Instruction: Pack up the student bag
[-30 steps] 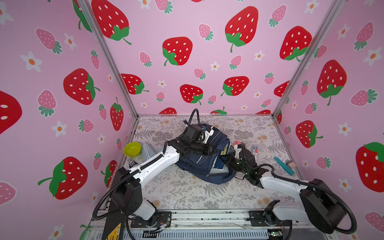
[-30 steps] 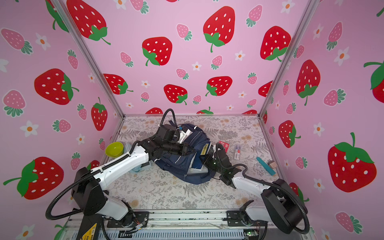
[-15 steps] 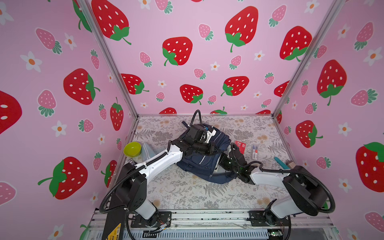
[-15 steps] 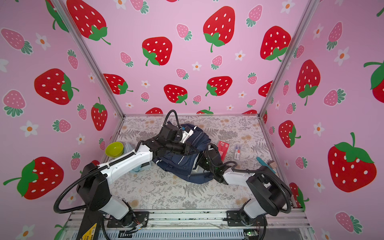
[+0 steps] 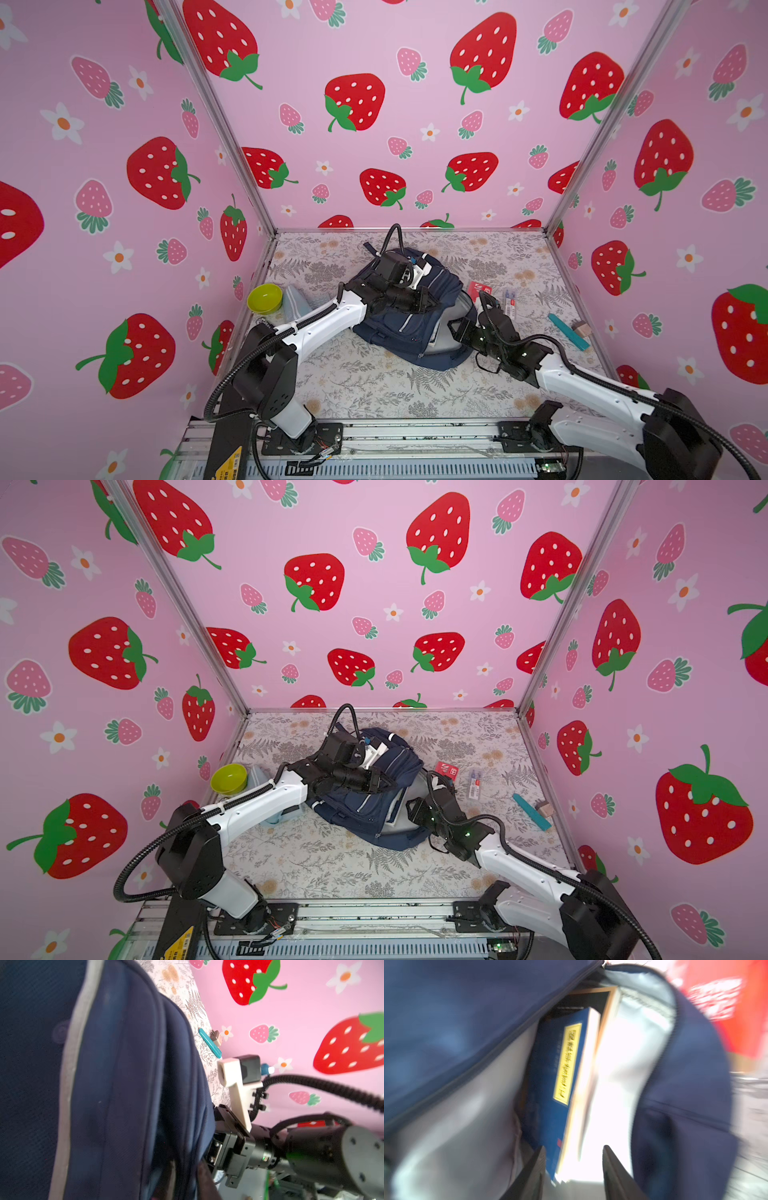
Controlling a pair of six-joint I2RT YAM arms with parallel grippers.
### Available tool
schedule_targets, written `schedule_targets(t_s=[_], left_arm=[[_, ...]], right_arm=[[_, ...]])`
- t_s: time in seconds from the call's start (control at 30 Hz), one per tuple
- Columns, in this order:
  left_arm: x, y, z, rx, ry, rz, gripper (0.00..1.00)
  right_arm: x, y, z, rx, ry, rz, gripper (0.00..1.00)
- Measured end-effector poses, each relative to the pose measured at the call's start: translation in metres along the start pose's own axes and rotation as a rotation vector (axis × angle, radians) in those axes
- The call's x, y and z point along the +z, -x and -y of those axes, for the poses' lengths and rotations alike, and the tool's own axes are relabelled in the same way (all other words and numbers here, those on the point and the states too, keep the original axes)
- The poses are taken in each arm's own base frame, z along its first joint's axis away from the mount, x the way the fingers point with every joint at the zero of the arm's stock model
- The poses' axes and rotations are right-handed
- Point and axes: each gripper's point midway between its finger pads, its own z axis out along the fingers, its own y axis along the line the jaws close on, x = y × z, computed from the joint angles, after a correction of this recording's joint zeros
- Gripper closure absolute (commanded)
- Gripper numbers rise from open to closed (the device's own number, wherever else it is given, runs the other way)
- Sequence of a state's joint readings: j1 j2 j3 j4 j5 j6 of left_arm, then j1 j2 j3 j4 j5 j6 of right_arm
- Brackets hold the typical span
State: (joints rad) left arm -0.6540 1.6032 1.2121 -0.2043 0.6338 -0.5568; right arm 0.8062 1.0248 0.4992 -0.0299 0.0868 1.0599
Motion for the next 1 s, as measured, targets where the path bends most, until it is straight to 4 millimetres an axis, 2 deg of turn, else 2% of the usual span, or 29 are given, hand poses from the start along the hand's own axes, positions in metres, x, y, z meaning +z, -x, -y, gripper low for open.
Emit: schedule_targets(t_s=[0.2, 0.37, 0.5, 0.6, 0.7, 0.8, 1.0], left_arm=[[-0.015, -0.003, -0.02, -0.024, 0.128, 0.036, 0.46], [-0.044, -0.028, -0.033, -0.045, 0.242, 0.045, 0.44], [-0.056, -0.064, -0.046, -0.096, 0.276, 0.005, 0.44], [-0.055, -0.101, -0.069, -0.181, 0.308, -0.049, 0.45], [-0.052, -0.129, -0.089, -0.27, 0.348, -0.091, 0.44], [-0.046, -0.132, -0.096, -0.33, 0.344, -0.08, 0.42], [-0.022, -0.105, -0.095, -0.392, 0.268, 0.003, 0.44]], right_arm=[[-0.035, 0.004, 0.023, -0.08, -0.139, 0.011, 0.6], [-0.051, -0.008, 0.033, -0.146, -0.199, -0.017, 0.61], [-0.047, -0.029, 0.018, -0.25, -0.2, -0.078, 0.6], [-0.036, -0.047, -0.003, -0.344, -0.2, -0.128, 0.59], [-0.024, -0.065, -0.02, -0.42, -0.201, -0.165, 0.58], [-0.015, -0.078, -0.033, -0.47, -0.195, -0.185, 0.58], [-0.008, -0.094, -0.052, -0.51, -0.159, -0.195, 0.57]])
